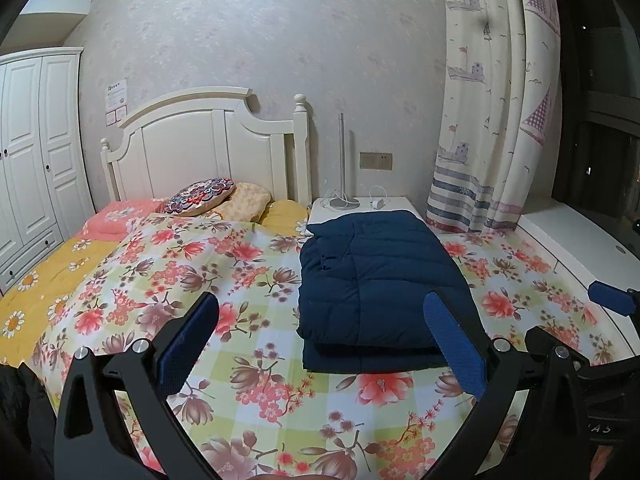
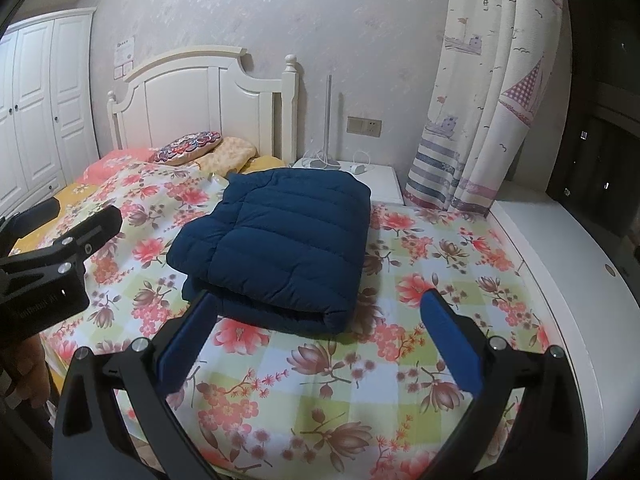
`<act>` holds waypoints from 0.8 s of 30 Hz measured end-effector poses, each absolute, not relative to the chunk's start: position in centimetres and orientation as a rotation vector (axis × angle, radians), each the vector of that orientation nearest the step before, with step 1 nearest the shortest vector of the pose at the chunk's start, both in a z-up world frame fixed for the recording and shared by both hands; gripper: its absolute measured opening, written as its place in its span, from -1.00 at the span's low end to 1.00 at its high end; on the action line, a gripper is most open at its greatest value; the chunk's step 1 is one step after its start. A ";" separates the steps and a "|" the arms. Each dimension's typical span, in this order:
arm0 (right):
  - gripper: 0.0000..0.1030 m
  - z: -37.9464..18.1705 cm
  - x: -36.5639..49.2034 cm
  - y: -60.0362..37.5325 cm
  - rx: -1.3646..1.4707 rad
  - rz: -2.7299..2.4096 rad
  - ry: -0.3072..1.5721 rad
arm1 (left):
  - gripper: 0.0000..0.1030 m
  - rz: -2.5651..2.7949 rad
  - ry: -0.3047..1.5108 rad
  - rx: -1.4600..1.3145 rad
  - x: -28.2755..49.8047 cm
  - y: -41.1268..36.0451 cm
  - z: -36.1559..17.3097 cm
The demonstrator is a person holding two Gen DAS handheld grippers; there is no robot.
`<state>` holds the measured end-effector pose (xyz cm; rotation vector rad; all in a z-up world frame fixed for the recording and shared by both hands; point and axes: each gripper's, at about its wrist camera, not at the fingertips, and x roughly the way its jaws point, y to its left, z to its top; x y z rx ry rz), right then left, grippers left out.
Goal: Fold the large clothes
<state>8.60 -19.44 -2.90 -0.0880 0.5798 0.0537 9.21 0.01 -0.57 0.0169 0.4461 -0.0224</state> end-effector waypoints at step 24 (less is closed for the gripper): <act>0.95 -2.7 8.6 -19.3 -0.090 0.055 0.577 | 0.91 -0.021 0.441 0.026 9.1 0.6 -0.8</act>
